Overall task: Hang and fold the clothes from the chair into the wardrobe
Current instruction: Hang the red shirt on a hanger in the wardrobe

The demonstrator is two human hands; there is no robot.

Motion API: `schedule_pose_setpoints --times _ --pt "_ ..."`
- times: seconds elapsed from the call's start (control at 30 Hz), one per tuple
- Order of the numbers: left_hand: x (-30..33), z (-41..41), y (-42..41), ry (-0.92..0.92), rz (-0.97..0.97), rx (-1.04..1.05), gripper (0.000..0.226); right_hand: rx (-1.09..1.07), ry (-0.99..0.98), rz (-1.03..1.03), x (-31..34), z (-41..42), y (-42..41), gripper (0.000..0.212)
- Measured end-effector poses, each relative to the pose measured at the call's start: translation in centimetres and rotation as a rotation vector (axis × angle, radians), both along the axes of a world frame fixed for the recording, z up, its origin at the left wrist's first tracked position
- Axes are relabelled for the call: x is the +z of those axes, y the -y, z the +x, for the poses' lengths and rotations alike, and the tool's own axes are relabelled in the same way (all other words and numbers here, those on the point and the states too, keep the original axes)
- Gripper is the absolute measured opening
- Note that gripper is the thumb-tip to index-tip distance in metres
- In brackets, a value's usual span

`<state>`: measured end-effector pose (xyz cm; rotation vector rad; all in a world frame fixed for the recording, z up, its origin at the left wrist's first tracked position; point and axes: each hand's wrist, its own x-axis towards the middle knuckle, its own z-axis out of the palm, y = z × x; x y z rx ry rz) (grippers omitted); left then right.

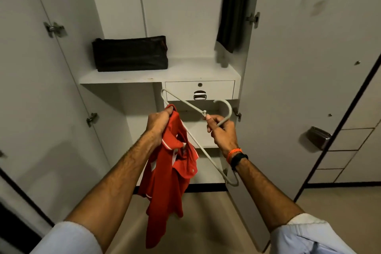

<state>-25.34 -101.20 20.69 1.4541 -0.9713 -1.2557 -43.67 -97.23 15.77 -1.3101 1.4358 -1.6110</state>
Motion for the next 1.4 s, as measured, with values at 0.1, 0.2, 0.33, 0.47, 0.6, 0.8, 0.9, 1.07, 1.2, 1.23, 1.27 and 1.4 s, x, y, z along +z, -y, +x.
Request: schedule_pose_setpoints --times 0.1,0.2,0.33,0.47,0.6,0.8,0.9,1.07,1.2,1.23,1.27,1.4 --pt "0.4 0.9 0.8 -0.101 -0.011 0.078 0.028 0.032 0.095 -0.021 0.0 -0.1 0.5 0.027" --pt "0.9 2.0 1.6 -0.244 -0.034 0.163 0.027 0.087 0.150 -0.019 -0.4 -0.3 0.8 0.031" --pt "1.3 3.2 1.9 -0.372 -0.047 0.200 0.036 0.149 0.149 0.000 -1.0 -0.8 0.8 0.028" --pt "1.6 4.2 2.2 -0.366 -0.074 0.188 0.042 0.199 0.066 0.041 -1.7 -1.2 0.9 0.025" --pt "1.9 4.7 2.3 -0.241 -0.095 0.176 0.031 0.267 -0.051 0.064 -1.8 -1.7 1.1 0.025" --pt "3.0 5.1 2.8 0.000 -0.167 0.232 0.026 0.325 -0.153 0.058 -1.4 -2.8 1.9 0.021" --pt "3.0 5.2 2.9 0.156 -0.199 0.202 0.024 0.361 -0.176 0.038 -1.1 -2.9 2.1 0.023" --pt "3.0 4.6 2.8 0.642 -0.286 0.008 0.022 0.455 -0.267 0.034 -0.5 -1.8 3.0 0.036" --pt "3.7 3.2 2.3 1.057 -0.338 -0.161 0.034 0.498 -0.322 0.022 0.6 -0.3 3.7 0.041" --pt "4.0 2.9 2.1 1.157 -0.350 -0.188 0.034 0.501 -0.341 0.021 0.7 0.0 4.0 0.043" --pt "4.3 2.7 2.0 1.243 -0.369 -0.219 0.033 0.502 -0.357 0.021 0.9 0.3 4.1 0.045" --pt "5.6 1.7 1.4 1.257 -0.440 -0.281 0.027 0.523 -0.352 0.022 1.3 1.6 4.4 0.037"
